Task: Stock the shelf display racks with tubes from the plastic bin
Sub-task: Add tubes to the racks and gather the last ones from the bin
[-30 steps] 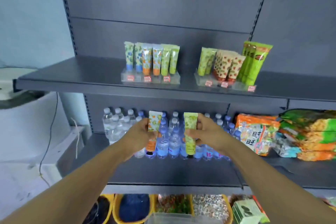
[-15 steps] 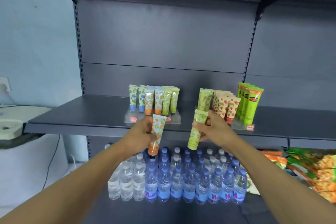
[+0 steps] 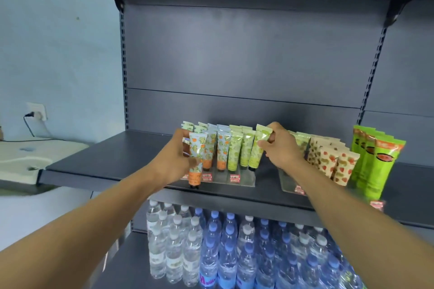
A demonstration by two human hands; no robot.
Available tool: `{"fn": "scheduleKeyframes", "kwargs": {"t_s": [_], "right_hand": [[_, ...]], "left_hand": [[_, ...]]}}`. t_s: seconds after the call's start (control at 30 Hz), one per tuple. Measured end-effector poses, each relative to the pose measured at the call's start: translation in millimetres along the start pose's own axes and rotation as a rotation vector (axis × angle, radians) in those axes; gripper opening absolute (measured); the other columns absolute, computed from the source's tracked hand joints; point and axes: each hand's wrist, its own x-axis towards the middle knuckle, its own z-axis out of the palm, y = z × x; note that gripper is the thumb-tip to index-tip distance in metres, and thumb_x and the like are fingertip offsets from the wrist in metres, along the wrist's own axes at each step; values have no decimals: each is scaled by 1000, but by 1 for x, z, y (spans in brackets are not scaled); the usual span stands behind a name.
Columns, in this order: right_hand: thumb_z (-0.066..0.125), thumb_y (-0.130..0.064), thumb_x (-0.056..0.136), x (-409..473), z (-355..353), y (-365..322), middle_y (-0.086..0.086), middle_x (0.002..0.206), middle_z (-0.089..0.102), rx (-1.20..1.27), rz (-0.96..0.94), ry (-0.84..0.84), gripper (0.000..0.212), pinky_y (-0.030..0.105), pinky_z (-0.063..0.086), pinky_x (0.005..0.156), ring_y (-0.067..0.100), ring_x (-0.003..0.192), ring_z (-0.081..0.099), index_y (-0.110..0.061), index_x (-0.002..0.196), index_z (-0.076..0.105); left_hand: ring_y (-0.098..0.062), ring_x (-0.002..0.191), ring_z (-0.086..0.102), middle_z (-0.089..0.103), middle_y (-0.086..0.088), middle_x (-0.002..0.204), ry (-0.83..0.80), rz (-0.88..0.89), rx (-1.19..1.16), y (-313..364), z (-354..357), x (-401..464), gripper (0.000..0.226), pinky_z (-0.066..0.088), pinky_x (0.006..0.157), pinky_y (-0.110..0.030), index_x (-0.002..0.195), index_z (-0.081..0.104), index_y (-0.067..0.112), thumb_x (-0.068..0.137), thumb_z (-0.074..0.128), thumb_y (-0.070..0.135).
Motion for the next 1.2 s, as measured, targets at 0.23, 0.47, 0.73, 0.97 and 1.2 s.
{"fn": "scheduleKeyframes", "kwargs": {"t_s": [0.23, 0.47, 0.73, 0.97, 1.2], "right_hand": [[56, -10, 92, 18, 31, 4, 3, 75, 54, -11, 59, -25, 32, 24, 37, 55, 19, 71, 56, -8, 122, 47], [56, -13, 93, 17, 42, 5, 13, 91, 63, -106, 65, -47, 39, 24, 36, 55, 16, 72, 52, -8, 129, 44], [64, -13, 88, 13, 38, 1, 2, 96, 54, -117, 79, -62, 51, 27, 43, 78, 18, 89, 55, -10, 132, 38], [67, -15, 86, 10, 19, -10, 10, 132, 48, -108, 51, 24, 62, 23, 38, 88, 21, 117, 51, -11, 139, 34], [64, -19, 88, -2, 16, -8, 9, 133, 47, -120, 32, 38, 58, 19, 36, 87, 18, 117, 50, -11, 138, 35]], "left_hand": [[-22, 82, 63, 64, -12, 96, -21, 41, -21, -14, -24, 33, 53, 56, 76, -42, 119, 32, 28, 87, 55, -8], [-24, 81, 62, 65, -7, 91, -26, 29, -31, -30, -30, 51, 52, 53, 82, -49, 118, 30, 25, 87, 56, -7], [-26, 97, 61, 59, -7, 99, -22, 23, -2, -35, -33, 60, 38, 53, 89, -47, 113, 42, 16, 85, 60, -3], [-33, 97, 63, 60, -17, 107, -23, 90, -17, -23, -26, 68, 41, 55, 83, -49, 112, 39, 16, 84, 62, -3], [-23, 88, 61, 64, -11, 101, 0, 161, 76, -23, 6, 77, 44, 56, 80, -42, 111, 33, 22, 86, 60, -2]]}}
